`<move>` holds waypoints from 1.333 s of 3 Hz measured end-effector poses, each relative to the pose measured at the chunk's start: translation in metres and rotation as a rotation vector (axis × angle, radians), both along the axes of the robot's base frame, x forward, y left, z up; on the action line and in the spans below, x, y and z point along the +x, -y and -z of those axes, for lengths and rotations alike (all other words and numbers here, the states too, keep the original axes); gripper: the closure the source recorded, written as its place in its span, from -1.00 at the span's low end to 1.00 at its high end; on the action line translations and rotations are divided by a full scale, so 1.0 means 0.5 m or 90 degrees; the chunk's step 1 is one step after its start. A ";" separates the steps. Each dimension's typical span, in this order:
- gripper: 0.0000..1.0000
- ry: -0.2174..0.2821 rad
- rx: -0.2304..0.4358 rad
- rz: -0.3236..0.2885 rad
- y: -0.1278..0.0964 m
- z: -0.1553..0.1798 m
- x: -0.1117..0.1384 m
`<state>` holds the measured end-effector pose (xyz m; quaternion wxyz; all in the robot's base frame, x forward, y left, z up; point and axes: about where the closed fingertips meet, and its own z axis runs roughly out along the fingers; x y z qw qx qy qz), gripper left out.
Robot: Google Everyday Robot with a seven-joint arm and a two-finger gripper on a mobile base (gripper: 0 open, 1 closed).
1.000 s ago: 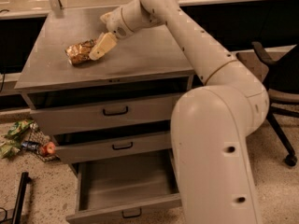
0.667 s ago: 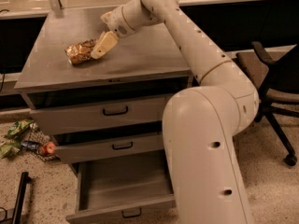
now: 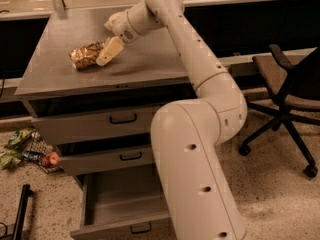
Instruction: Place orange can into bottom drawer
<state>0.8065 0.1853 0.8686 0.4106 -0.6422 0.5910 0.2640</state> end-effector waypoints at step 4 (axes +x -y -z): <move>0.59 -0.040 0.072 -0.024 -0.048 0.038 0.011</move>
Offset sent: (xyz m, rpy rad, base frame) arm 0.0345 0.0135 0.0034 0.0247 0.0292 0.0392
